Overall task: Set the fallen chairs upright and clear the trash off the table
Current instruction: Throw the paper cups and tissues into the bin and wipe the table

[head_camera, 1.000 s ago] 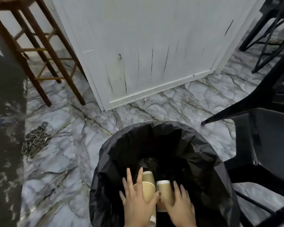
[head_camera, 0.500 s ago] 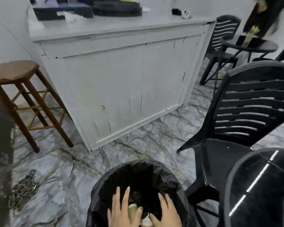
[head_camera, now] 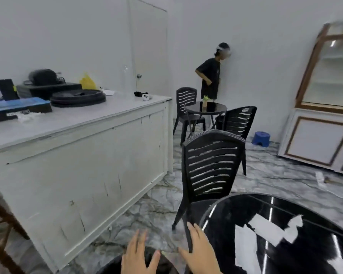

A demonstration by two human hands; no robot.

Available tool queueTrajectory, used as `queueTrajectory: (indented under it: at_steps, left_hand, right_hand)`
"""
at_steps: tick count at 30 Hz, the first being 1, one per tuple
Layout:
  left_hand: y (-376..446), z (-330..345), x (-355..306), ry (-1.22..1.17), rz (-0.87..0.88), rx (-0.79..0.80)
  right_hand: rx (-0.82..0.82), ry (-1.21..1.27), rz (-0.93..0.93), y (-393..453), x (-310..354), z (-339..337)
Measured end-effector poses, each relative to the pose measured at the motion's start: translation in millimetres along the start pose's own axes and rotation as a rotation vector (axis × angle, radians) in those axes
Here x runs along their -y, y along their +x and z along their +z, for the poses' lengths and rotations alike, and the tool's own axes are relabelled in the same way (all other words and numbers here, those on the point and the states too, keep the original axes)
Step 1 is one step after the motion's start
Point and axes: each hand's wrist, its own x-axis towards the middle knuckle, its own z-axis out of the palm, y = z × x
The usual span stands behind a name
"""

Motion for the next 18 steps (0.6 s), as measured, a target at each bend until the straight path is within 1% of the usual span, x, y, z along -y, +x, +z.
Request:
queueTrajectory:
  at_steps: [1,4,7,8,11,15,18]
  left_hand:
    - [-0.3,2.0,-12.8,-0.02,0.041,-0.01]
    - [-7.1,12.5,-60.3,-0.08,0.162,0.083]
    - [-14.0,37.1,-103.0,-0.148,0.292,0.081]
    - [-19.1,46.4,-118.5,-0.153,0.321,0.103]
    - [-38.7,73.4,-163.8,-0.128,0.372,0.225]
    - [-67.5,113.5,-210.3,-0.098,0.443,0.312]
    - [-87.9,143.2,-225.6,-0.12,0.488,0.359]
  right_hand:
    - [-0.023,0.011,0.005,-1.8,-10.0,-10.9]
    - [-0.123,0.041,0.052,-19.3,-46.2,-48.6]
    - [-0.228,0.057,0.1,-41.9,-89.4,-83.0]
    - [-0.252,0.051,0.115,-50.7,-104.8,-94.1]
    - [-0.311,0.036,0.193,-77.1,-152.4,-124.3]
    - [-0.367,0.042,0.311,-114.0,-213.1,-151.5]
    - [-0.398,0.058,0.364,-141.3,-250.0,-163.5]
